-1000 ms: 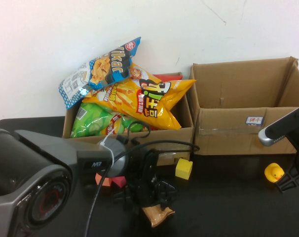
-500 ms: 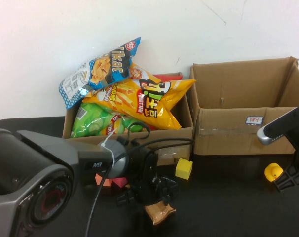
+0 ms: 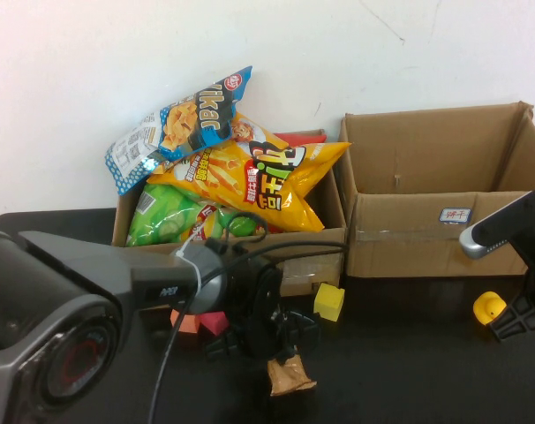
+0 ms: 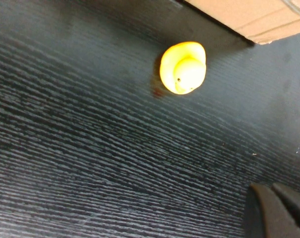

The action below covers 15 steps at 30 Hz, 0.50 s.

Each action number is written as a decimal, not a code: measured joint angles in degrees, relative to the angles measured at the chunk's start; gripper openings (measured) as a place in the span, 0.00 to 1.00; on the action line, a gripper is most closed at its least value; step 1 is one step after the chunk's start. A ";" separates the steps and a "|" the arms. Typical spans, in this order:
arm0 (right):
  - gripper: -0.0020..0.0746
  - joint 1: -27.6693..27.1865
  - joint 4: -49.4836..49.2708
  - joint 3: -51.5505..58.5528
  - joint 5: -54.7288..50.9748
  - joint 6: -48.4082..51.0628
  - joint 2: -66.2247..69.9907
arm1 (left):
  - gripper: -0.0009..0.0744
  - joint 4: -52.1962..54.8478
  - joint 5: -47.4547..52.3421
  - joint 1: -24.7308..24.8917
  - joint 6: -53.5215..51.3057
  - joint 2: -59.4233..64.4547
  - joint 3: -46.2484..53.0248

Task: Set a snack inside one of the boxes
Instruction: Pick up the biscuit

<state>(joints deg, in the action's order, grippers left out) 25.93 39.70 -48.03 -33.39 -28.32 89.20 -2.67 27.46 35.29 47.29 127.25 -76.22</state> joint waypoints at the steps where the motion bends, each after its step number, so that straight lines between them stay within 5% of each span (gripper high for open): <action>1: 0.03 0.00 0.00 0.00 0.00 0.00 0.00 | 0.17 0.35 0.33 0.00 -0.40 -0.59 0.00; 7: 0.03 0.00 0.00 0.00 0.00 -0.03 0.00 | 0.04 1.89 4.31 0.00 -3.98 -5.43 0.03; 15: 0.03 0.00 0.00 0.00 0.00 -0.03 0.00 | 0.01 2.67 5.81 0.00 -7.13 -9.18 0.03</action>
<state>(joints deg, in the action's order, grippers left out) 25.93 39.70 -48.03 -33.39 -28.36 89.20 0.00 33.27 35.29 40.15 118.07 -76.19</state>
